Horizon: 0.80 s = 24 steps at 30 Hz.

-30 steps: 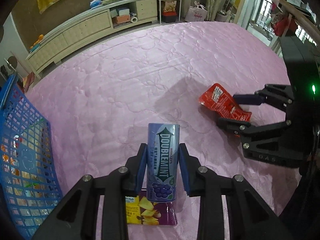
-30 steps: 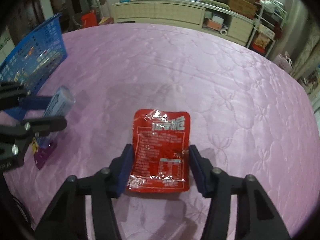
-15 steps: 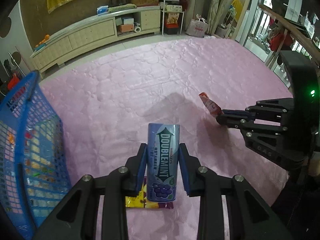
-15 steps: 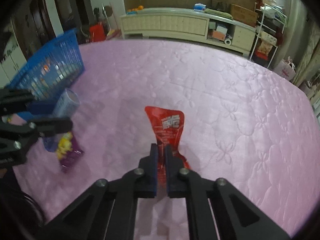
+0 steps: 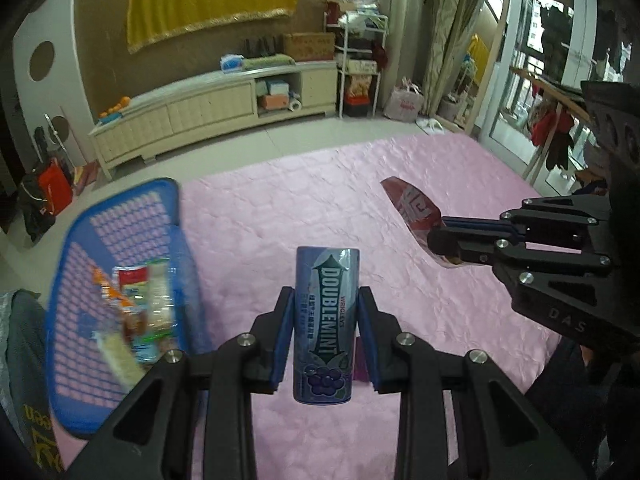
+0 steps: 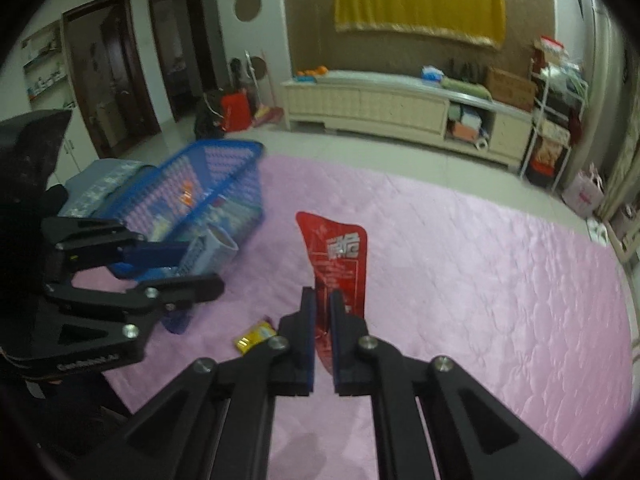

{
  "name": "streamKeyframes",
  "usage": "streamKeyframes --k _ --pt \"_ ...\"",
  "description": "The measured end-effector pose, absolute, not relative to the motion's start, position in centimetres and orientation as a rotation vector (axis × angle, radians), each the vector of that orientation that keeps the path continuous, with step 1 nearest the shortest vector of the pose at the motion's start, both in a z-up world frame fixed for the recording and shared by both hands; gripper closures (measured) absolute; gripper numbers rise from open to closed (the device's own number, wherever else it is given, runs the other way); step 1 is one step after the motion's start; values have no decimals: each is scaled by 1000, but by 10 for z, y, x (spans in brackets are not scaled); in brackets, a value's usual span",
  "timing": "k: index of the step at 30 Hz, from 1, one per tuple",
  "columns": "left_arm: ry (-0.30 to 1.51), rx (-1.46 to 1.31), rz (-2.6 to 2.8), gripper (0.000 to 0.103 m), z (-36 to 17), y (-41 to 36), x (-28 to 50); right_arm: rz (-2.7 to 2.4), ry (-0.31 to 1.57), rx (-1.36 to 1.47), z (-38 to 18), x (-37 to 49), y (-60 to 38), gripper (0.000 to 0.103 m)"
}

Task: Organize snacks
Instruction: 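Carry the gum box and red packet with both grippers over the basket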

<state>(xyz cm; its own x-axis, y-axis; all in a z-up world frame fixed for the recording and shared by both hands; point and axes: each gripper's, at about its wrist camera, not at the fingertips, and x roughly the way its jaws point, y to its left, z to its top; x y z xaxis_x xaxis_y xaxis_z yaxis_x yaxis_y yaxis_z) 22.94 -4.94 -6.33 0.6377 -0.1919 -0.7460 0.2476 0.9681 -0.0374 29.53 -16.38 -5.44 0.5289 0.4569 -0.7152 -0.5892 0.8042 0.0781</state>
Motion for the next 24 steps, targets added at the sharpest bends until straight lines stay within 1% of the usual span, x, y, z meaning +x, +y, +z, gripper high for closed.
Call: streamKeyframes --k 11,18,24 --pt "783 31 -168 74 -27 14 199 714 753 -154 -29 281 -116 94" --pt "766 28 -125 74 -22 47 193 770 752 -148 -22 276 -81 94" --pt "784 -2 -77 74 -29 81 198 821 775 -153 -30 274 -49 94"
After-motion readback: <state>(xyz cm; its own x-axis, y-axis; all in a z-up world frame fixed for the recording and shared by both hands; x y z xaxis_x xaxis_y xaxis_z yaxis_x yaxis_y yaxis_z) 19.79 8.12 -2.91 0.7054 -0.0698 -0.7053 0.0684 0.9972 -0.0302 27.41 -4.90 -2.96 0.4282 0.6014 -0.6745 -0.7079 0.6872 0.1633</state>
